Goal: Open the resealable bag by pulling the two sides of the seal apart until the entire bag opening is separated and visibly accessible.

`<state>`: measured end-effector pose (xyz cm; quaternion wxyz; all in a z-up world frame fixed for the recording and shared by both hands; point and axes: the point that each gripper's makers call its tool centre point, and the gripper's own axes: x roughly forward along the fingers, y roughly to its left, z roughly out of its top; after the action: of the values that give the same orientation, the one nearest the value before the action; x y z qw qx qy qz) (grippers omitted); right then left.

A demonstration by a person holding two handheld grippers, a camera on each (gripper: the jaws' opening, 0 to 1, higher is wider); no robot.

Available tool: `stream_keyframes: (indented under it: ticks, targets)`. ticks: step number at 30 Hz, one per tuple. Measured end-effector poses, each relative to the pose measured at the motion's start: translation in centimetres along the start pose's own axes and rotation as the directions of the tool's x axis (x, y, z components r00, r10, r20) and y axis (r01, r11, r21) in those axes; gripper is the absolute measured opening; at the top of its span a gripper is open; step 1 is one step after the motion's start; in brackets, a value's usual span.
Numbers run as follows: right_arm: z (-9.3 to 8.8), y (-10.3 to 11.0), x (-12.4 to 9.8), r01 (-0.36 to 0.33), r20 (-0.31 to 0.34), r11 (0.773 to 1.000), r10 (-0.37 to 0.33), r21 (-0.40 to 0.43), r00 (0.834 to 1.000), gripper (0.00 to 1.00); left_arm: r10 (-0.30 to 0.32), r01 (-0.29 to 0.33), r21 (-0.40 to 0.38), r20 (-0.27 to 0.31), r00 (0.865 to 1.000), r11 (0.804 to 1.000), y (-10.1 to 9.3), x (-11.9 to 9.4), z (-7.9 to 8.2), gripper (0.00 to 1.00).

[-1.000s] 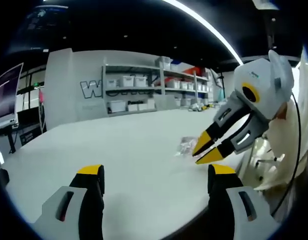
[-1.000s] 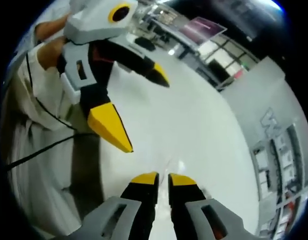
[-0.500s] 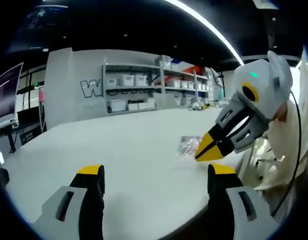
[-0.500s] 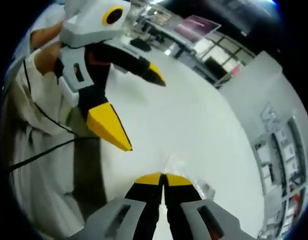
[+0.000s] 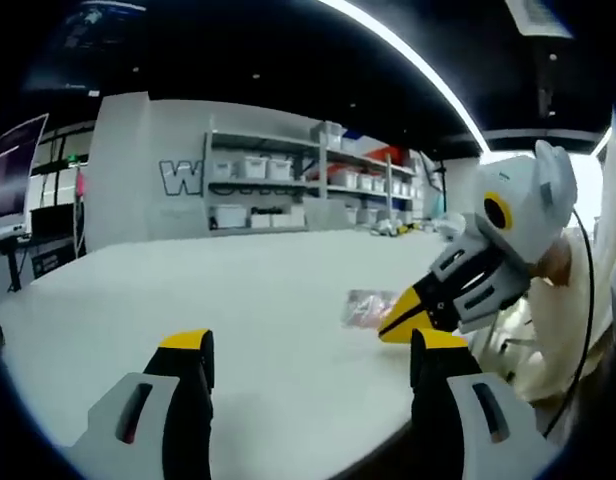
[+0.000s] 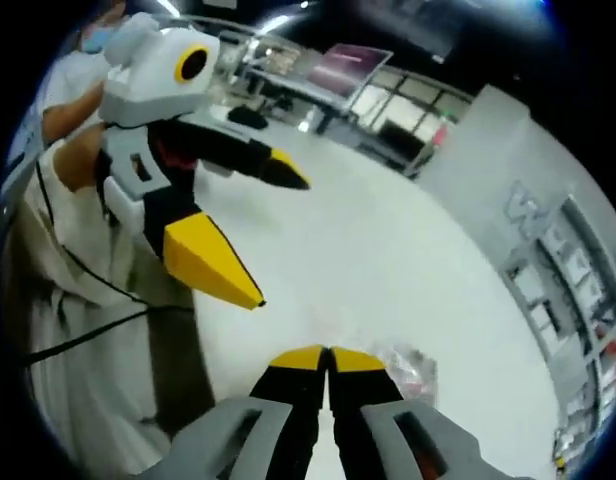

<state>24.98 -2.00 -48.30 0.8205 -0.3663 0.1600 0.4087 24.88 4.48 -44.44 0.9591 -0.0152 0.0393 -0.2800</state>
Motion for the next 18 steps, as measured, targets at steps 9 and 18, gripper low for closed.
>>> stream_keyframes:
  ticks: [9, 18]
  targets:
    - [0.2, -0.4, -0.2, 0.007, 0.066, 0.996, -0.013, 0.085, 0.998, 0.0, -0.115, 0.132, -0.232, 0.087, 0.99, 0.964, -1.6, 0.5, 1.3, 0.55]
    - [0.1, -0.2, -0.2, -0.008, 0.109, 0.991, -0.007, 0.135, 0.994, 0.0, -0.127, 0.126, -0.219, 0.012, 0.992, 0.967, -2.0, 1.3, -0.1, 0.42]
